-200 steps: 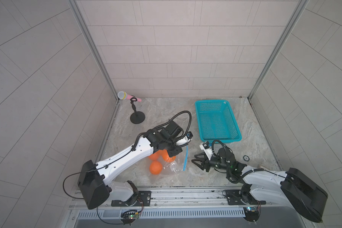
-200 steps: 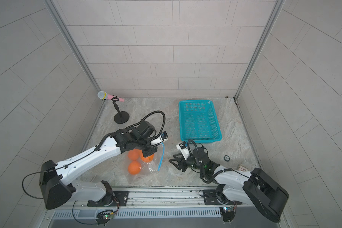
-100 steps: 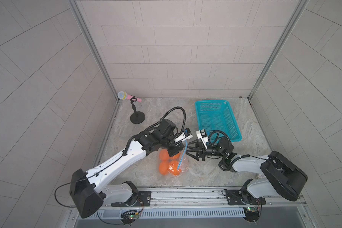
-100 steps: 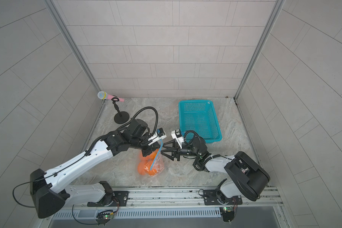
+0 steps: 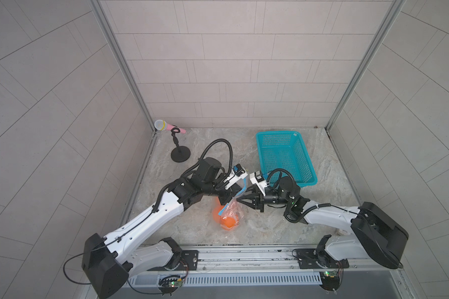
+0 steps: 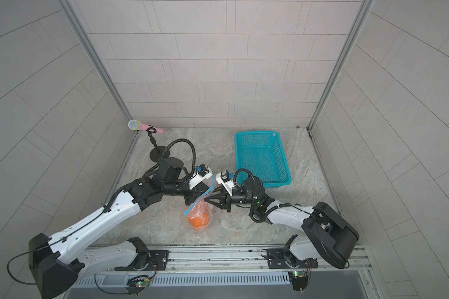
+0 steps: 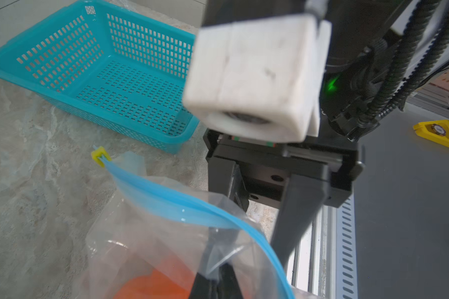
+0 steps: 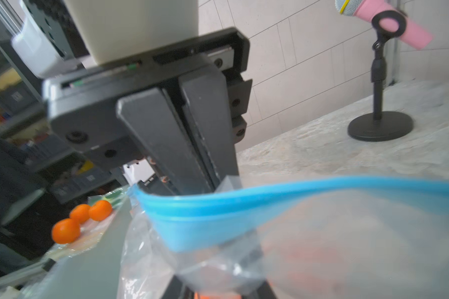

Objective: Open the zip-top bag and take out the orange
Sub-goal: Open the zipper of the food storage bag at the center of the board.

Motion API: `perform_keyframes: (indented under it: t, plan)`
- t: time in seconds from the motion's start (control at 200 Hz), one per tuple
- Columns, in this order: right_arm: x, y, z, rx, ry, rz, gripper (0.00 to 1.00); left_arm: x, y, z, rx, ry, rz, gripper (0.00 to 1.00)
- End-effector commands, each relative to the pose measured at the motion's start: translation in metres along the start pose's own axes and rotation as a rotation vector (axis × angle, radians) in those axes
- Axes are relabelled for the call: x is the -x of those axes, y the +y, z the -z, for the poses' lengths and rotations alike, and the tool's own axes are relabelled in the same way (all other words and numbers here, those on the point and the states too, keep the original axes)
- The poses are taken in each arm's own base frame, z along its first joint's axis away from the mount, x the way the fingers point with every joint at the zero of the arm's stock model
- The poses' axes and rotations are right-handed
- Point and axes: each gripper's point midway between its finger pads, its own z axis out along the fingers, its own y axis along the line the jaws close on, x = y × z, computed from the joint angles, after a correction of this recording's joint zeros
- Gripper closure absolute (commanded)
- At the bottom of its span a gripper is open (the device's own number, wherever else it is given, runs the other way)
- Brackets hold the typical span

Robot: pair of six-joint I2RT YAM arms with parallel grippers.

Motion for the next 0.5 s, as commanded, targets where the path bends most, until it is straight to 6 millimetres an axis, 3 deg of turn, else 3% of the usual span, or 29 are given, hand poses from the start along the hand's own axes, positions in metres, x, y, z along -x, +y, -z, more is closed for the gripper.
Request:
perform_keyframes:
  t: [0.0, 0.06, 0.215, 0.29, 0.395, 0.49]
  plan:
    - [0.011, 0.003, 0.002, -0.041, 0.002, 0.104, 0.93, 0.021, -0.004, 0.006, -0.016, -0.079, -0.021, 1.0]
    - [0.008, 0.002, 0.006, -0.052, 0.013, 0.095, 0.98, 0.019, 0.002, 0.008, 0.022, -0.066, -0.022, 1.0]
    - [0.0, -0.006, 0.028, -0.114, -0.016, 0.076, 1.0, 0.002, 0.018, 0.008, 0.116, 0.02, -0.006, 1.0]
    - [-0.003, -0.008, 0.036, -0.137, -0.024, 0.07, 0.91, -0.003, 0.017, 0.005, 0.099, 0.053, 0.008, 1.0]
    - [-0.002, -0.01, 0.04, -0.152, -0.025, 0.069, 0.97, -0.004, 0.014, 0.002, 0.075, 0.061, 0.019, 1.0]
    - [-0.002, -0.009, 0.038, -0.138, -0.013, 0.051, 0.96, -0.003, 0.014, 0.002, 0.07, 0.061, 0.02, 1.0]
